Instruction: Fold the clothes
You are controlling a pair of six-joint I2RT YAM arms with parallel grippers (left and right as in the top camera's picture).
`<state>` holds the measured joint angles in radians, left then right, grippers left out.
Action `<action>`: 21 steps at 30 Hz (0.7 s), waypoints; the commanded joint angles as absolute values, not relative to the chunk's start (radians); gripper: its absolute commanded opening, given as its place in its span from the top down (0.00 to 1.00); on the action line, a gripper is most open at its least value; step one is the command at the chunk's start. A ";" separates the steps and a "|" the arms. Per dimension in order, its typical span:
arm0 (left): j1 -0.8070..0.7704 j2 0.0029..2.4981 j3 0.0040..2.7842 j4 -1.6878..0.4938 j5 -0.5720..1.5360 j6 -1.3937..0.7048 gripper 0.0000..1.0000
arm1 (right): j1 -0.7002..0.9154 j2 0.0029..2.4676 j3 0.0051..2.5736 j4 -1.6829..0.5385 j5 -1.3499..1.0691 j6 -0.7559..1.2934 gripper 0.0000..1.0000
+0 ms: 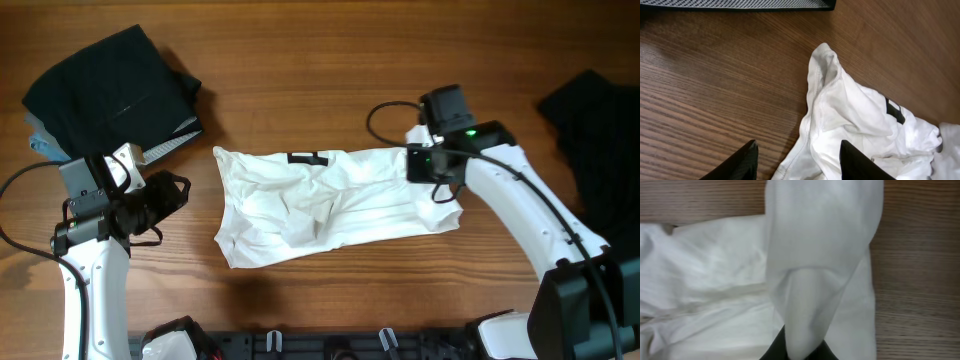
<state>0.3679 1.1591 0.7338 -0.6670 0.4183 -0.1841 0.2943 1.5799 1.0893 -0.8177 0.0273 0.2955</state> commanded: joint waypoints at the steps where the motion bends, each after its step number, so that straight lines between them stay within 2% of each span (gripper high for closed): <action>1: 0.368 1.148 0.735 -0.667 0.437 -0.164 0.48 | 0.373 1.565 1.116 -0.784 0.029 0.370 0.91; 3: 0.368 1.148 0.734 -0.667 0.438 -0.164 0.48 | 0.395 1.565 1.113 -0.760 0.029 0.397 0.89; 4: 0.368 1.148 0.734 -0.667 0.438 -0.164 0.48 | 0.408 1.565 1.110 -0.749 0.029 0.407 0.84; 6: 0.368 1.148 0.734 -0.667 0.438 -0.164 0.48 | 0.427 1.567 1.104 -0.734 0.029 0.411 0.66; 8: 0.368 1.148 0.734 -0.667 0.438 -0.164 0.48 | 0.444 1.569 1.104 -0.720 0.022 0.410 0.55; 14: 0.368 1.148 0.734 -0.667 0.438 -0.164 0.48 | 0.466 1.563 1.106 -0.699 -0.058 0.347 0.58; 16: 0.368 1.148 0.734 -0.670 0.438 -0.164 0.48 | 0.446 1.552 1.107 -0.696 0.018 0.347 0.50; 18: 0.366 1.148 0.734 -0.675 0.439 -0.164 0.48 | 0.422 1.551 1.107 -0.687 0.061 0.324 0.37; 21: 0.341 1.148 0.734 -0.678 0.439 -0.164 0.49 | 0.391 1.565 1.107 -0.709 0.059 0.281 0.38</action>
<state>0.3656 1.1591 0.7338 -0.6758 0.4183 -0.1841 0.4244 1.5795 1.0893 -0.6937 0.0105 0.3313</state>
